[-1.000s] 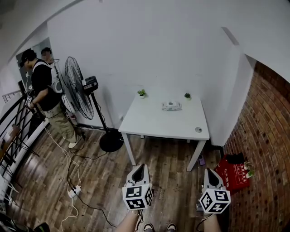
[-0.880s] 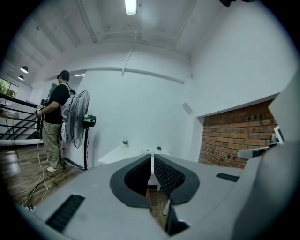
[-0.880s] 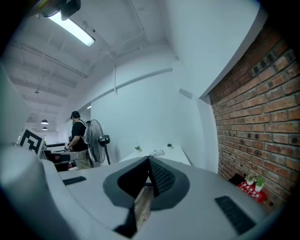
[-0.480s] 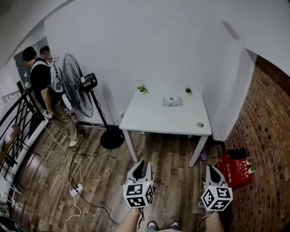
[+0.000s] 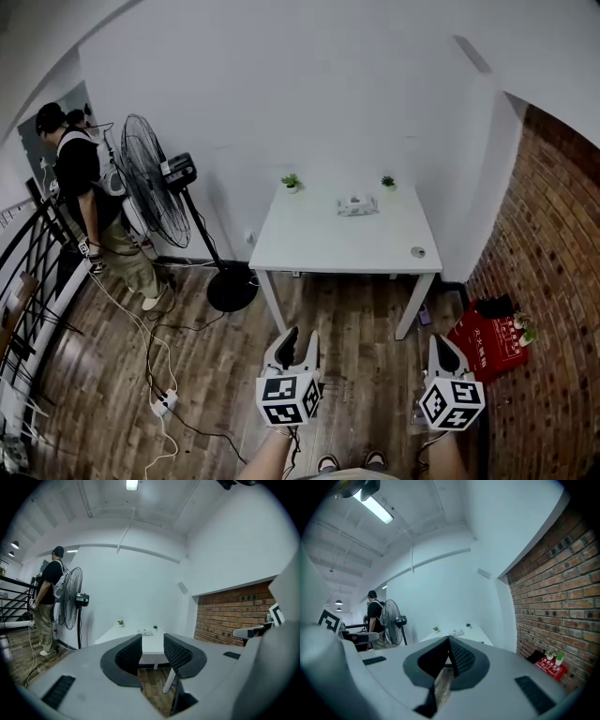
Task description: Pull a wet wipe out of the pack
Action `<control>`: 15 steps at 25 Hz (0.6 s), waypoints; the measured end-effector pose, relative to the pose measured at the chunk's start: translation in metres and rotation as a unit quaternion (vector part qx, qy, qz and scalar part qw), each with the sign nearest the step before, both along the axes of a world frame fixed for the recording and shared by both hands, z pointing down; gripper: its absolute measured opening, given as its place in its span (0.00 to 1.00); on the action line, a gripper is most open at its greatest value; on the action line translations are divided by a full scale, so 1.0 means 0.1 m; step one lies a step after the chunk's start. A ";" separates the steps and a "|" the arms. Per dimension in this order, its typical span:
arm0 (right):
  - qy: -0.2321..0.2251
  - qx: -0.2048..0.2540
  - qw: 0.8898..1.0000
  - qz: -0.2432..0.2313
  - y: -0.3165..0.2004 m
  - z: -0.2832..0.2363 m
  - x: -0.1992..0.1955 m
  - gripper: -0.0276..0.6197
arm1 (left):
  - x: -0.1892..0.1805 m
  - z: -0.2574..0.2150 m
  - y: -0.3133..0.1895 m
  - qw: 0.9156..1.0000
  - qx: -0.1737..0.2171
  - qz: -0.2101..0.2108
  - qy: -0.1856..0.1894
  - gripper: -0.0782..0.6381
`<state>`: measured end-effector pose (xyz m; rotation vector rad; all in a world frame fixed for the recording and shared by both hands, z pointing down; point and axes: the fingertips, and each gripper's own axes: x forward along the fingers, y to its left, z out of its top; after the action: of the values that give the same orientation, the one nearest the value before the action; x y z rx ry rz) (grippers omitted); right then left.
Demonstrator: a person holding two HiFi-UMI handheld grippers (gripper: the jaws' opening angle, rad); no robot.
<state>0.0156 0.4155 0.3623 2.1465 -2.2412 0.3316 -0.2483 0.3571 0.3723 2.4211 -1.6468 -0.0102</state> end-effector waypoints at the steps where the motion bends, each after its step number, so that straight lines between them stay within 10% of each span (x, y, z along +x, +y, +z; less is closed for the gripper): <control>1: -0.001 0.001 1.000 0.003 0.00 0.00 -0.03 0.04 | -0.02 0.00 -0.01 1.000 0.001 0.004 -0.002 0.31; 15: -0.006 -0.029 0.999 0.034 -0.08 0.27 -0.15 0.04 | -0.21 0.27 -0.29 1.000 -0.020 0.016 -0.006 0.31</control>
<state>0.0009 0.4079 0.3896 2.2012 -2.1413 0.4067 -0.2692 0.3280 0.3995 2.4219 -1.5984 0.0419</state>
